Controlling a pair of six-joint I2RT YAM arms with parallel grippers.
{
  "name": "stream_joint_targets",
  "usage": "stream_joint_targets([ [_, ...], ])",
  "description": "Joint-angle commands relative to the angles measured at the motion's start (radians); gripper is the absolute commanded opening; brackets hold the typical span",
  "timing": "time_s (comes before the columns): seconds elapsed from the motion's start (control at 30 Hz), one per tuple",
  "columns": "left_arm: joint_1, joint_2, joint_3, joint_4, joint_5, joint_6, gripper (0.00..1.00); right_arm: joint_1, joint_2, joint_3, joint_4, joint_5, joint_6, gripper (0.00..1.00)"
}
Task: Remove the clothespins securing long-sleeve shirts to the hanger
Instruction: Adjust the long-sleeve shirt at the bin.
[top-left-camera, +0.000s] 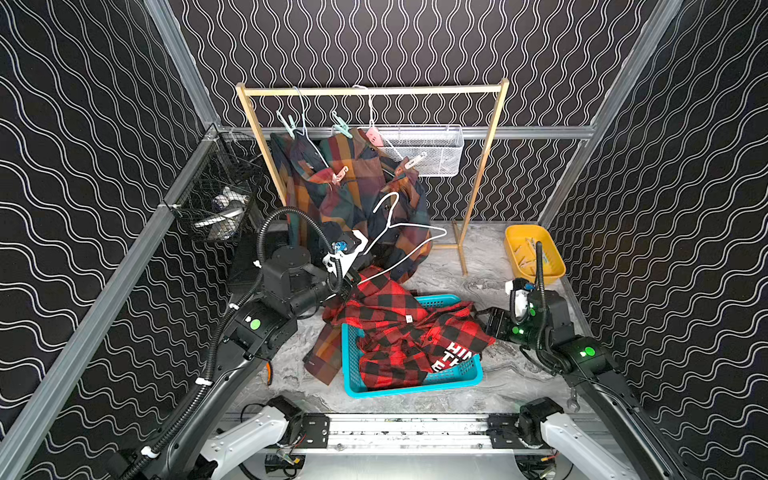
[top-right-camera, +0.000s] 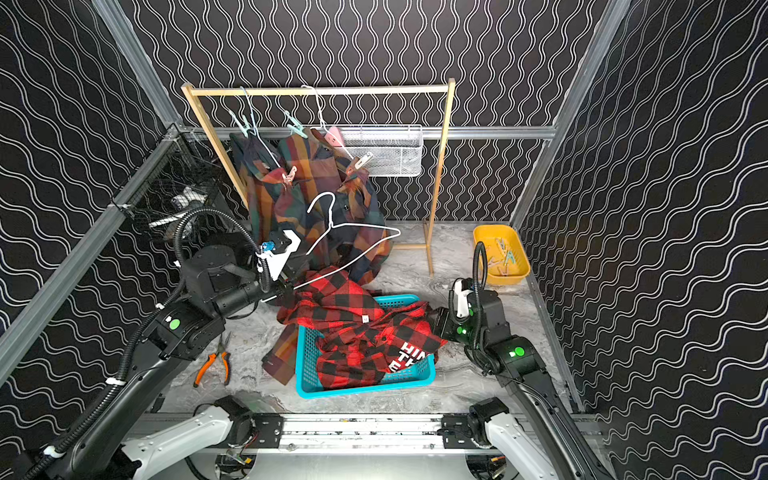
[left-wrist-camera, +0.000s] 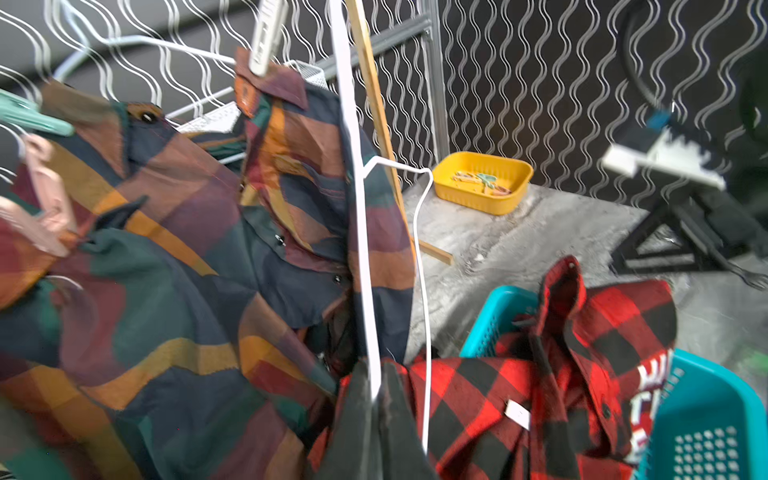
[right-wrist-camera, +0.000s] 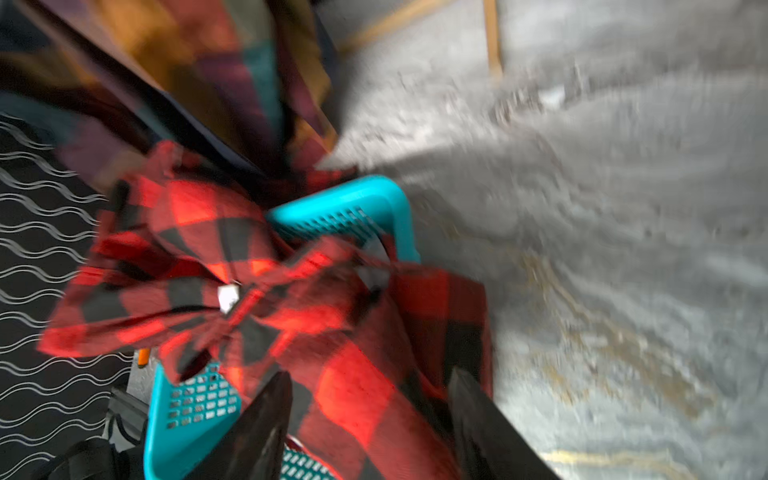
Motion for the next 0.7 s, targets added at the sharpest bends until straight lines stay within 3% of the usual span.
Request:
stream_joint_targets([
  [0.0, 0.0, 0.006, 0.003, 0.109, -0.013, -0.032, 0.0, -0.005, -0.016, -0.067, 0.04, -0.056, 0.085, 0.65],
  [0.13, 0.0, 0.009, 0.011, 0.12, 0.033, -0.052, 0.0, -0.005, 0.025, -0.131, 0.162, -0.144, 0.12, 0.64],
  [0.2, 0.001, 0.006, 0.009, 0.127, 0.043, -0.058, 0.0, -0.005, 0.047, -0.151, 0.231, -0.18, 0.131, 0.57],
  [0.33, 0.001, 0.009, 0.02, 0.118, 0.062, -0.063, 0.0, -0.004, 0.079, -0.118, 0.294, -0.199, 0.091, 0.13],
  [0.4, 0.0, 0.006, 0.019, 0.119, 0.056, -0.067, 0.0, -0.003, 0.09, -0.073, 0.289, -0.202, 0.052, 0.0],
  [0.57, 0.001, -0.011, 0.008, 0.137, 0.037, -0.074, 0.0, 0.051, 0.12, 0.041, 0.263, -0.199, -0.049, 0.0],
  [0.67, 0.001, -0.023, 0.005, 0.14, 0.015, -0.076, 0.0, 0.173, 0.15, 0.117, 0.254, -0.181, -0.073, 0.0],
])
